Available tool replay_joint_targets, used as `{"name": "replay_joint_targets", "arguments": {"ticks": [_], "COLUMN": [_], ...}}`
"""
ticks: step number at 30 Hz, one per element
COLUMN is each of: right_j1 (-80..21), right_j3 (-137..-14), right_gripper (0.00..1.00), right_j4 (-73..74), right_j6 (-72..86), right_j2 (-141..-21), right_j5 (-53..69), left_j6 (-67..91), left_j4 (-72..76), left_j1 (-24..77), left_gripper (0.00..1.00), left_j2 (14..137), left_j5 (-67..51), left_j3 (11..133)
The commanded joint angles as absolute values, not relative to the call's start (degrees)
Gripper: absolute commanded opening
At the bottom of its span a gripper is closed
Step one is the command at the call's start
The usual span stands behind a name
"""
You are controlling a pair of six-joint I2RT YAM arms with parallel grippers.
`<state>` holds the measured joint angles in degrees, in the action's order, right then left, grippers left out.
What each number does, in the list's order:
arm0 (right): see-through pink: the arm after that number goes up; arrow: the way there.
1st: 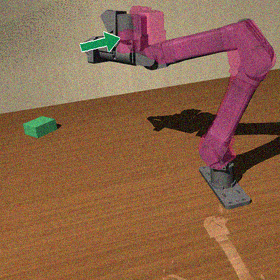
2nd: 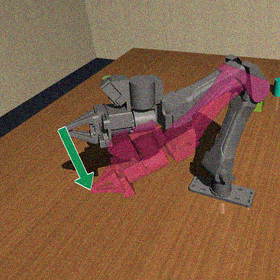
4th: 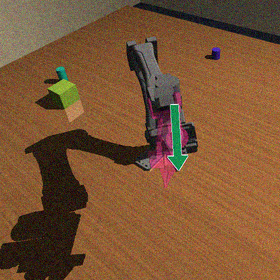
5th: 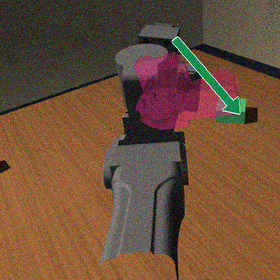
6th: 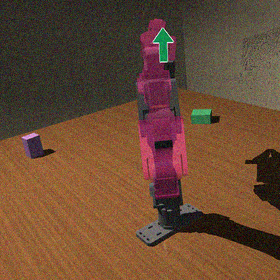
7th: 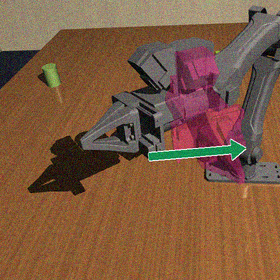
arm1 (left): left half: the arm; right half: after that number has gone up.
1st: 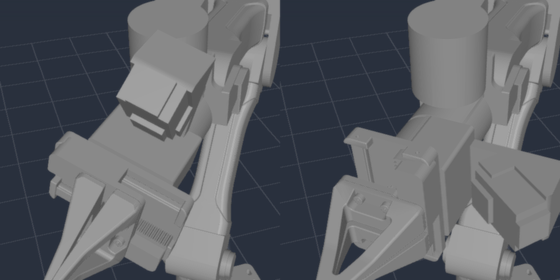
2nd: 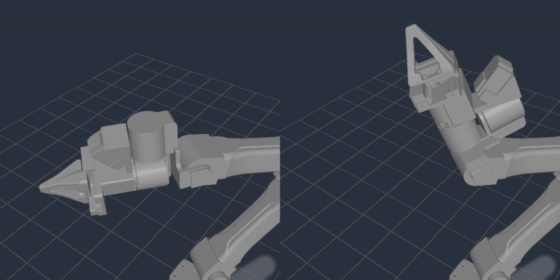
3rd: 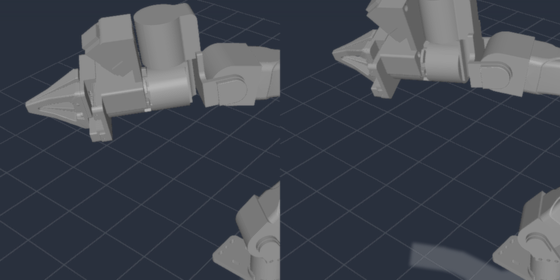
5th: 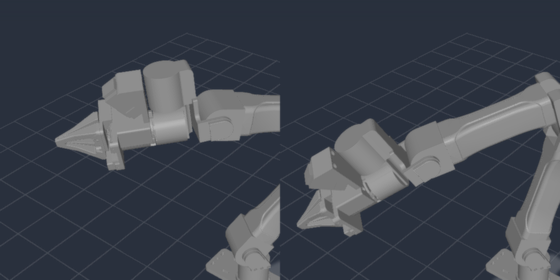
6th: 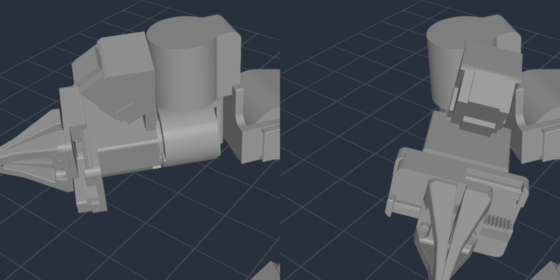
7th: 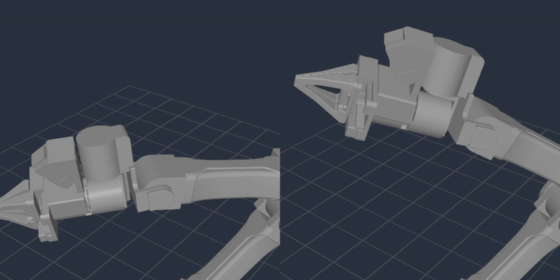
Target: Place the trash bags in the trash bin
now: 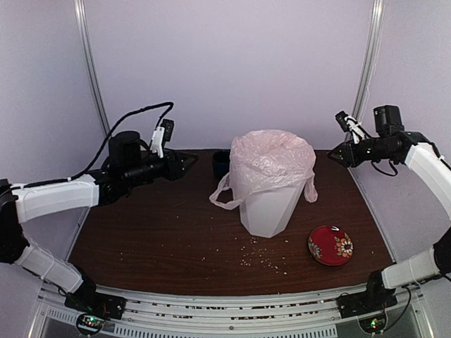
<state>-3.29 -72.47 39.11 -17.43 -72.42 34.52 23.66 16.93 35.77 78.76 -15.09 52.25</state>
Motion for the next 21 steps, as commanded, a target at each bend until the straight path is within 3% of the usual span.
{"name": "replay_joint_targets", "arguments": {"ticks": [1, 4, 9, 21], "right_j1": [-2.3, -3.1, -8.6, -19.8], "right_j3": [-65.9, -60.8, -53.7, -49.7], "right_gripper": [0.45, 0.44, 0.49, 0.49], "right_j4": [42.9, 47.2, 43.9, 30.2], "right_j6": [-27.6, -39.1, -42.7, -37.2], "right_j2": [-66.3, -59.4, -51.2, -56.2], "right_j5": [33.1, 40.1, 37.0, 26.9], "left_j6": [8.3, -1.0, -5.1, -11.2], "left_j4": [17.7, 17.0, 19.0, 28.6], "left_j1": [42.7, 52.7, 58.1, 61.0], "left_gripper": [0.51, 0.50, 0.48, 0.47], "left_j2": [74.3, 73.7, 75.6, 84.3], "left_j5": [-5.3, 2.9, 3.5, 3.5], "left_j3": [45.8, 43.9, 42.5, 44.6]}}
